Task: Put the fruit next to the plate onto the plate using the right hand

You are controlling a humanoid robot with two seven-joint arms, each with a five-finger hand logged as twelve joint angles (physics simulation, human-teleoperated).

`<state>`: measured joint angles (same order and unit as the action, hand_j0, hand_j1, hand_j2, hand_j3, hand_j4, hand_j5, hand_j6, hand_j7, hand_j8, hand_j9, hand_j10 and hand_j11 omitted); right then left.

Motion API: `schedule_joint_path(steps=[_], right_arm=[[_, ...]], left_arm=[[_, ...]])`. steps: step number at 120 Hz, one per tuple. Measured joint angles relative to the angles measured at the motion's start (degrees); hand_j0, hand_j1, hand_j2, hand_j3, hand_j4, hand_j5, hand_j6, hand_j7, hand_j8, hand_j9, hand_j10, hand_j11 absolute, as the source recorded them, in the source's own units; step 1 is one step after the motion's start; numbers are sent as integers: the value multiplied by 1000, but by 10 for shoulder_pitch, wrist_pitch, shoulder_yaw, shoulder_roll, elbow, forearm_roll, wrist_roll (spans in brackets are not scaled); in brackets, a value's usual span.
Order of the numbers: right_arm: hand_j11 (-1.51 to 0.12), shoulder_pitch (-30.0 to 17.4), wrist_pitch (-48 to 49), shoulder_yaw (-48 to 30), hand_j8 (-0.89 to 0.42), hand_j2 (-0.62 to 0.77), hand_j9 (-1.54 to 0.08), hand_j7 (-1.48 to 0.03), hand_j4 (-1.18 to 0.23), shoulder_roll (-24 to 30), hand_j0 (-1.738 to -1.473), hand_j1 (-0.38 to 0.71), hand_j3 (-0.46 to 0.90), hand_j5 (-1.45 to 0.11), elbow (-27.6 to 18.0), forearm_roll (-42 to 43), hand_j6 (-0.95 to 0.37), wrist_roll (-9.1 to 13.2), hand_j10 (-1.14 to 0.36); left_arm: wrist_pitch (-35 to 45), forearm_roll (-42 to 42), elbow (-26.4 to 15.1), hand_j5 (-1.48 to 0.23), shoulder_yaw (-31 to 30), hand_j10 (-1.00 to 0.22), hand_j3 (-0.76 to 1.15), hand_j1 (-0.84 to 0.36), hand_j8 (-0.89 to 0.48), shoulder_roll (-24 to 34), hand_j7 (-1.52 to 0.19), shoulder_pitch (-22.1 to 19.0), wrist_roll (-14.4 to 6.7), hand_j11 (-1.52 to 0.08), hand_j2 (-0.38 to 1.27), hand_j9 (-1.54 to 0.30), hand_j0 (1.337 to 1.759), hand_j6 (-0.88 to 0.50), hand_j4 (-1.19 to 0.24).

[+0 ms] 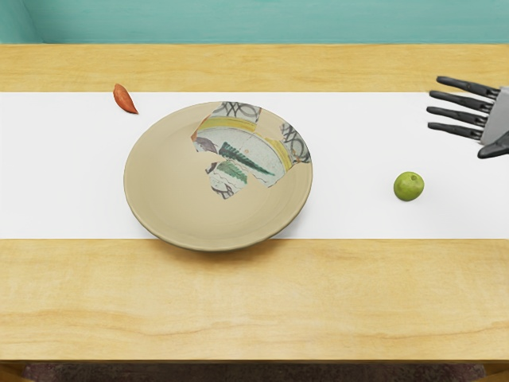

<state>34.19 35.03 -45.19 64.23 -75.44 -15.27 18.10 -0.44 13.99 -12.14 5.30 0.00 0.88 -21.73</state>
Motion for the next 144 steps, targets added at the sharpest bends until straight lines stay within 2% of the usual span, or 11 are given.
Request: schedule_joint_path(steps=[25, 33, 39, 54, 67, 77, 89, 97, 120, 144], right_arm=[[-24, 3, 0, -2, -14, -2, -24, -24, -14, 5, -1658, -327, 0, -24, 6, 1, -13, 0, -15], [-27, 15, 0, -2, -16, -3, -26, -27, -16, 6, -1658, -325, 0, -26, -3, 31, -14, 0, -17], [-29, 29, 0, -2, -18, -3, -29, -29, -18, 7, -1658, -323, 0, -29, -22, 69, -16, 0, -19], [-35, 48, -17, 1, -24, -4, -34, -35, -23, 33, -1658, -318, 0, -34, -106, 147, -23, 3, -25], [-53, 54, -91, 2, -39, -7, -53, -53, -39, 41, -1658, -301, 0, -53, -148, 230, -39, 31, -40], [-62, 66, -186, 9, -47, -8, -62, -62, -47, 26, -1658, -293, 0, -62, -181, 309, -47, 74, -48], [-68, 126, -278, 81, -54, -9, -69, -69, -54, -12, -1658, -287, 0, -69, -204, 410, -54, 125, -54], [-72, 160, -348, 127, -58, -10, -72, -72, -57, -36, -1658, -285, 0, -72, -211, 455, -58, 146, -58], [-76, 202, -490, 194, -63, -10, -76, -76, -62, -98, -1658, -281, 0, -76, -221, 551, -63, 165, -62], [-78, 193, -570, 245, -64, -10, -78, -77, -63, -132, -1658, -280, 0, -78, -211, 613, -65, 168, -63]], left_arm=[[0, 0, 0, 0, 0, 0, 0, 349, 0, 0, 0, 0, 0, 0, 0, 0, 1658, 0, 0], [0, 0, 0, 0, 0, 0, 0, 349, 0, 0, 0, 0, 0, 0, 0, 0, 1658, 0, 0], [0, 0, 0, 0, 0, 0, 0, 349, 0, 0, 0, 0, 0, 0, 0, 0, 1658, 0, 0], [0, 0, 0, 0, 0, 0, 0, 349, 0, 0, 0, 0, 0, 0, 0, 0, 1658, 0, 0], [0, 0, 0, 0, 0, 0, 0, 349, 0, 0, 0, 0, 0, 0, 0, 0, 1658, 0, 0], [0, 0, 0, 0, 0, 0, 0, 349, 0, 0, 0, 0, 0, 0, 0, 0, 1658, 0, 0], [0, 0, 0, 0, 0, 0, 0, 349, 0, 0, 0, 0, 0, 0, 0, 0, 1658, 0, 0], [0, 0, 0, 0, 0, 0, 0, 349, 0, 0, 0, 0, 0, 0, 0, 0, 1658, 0, 0], [0, 0, 0, 0, 0, 0, 0, 349, 0, 0, 0, 0, 0, 0, 0, 0, 1658, 0, 0], [0, 0, 0, 0, 0, 0, 0, 349, 0, 0, 0, 0, 0, 0, 0, 0, 1658, 0, 0]])
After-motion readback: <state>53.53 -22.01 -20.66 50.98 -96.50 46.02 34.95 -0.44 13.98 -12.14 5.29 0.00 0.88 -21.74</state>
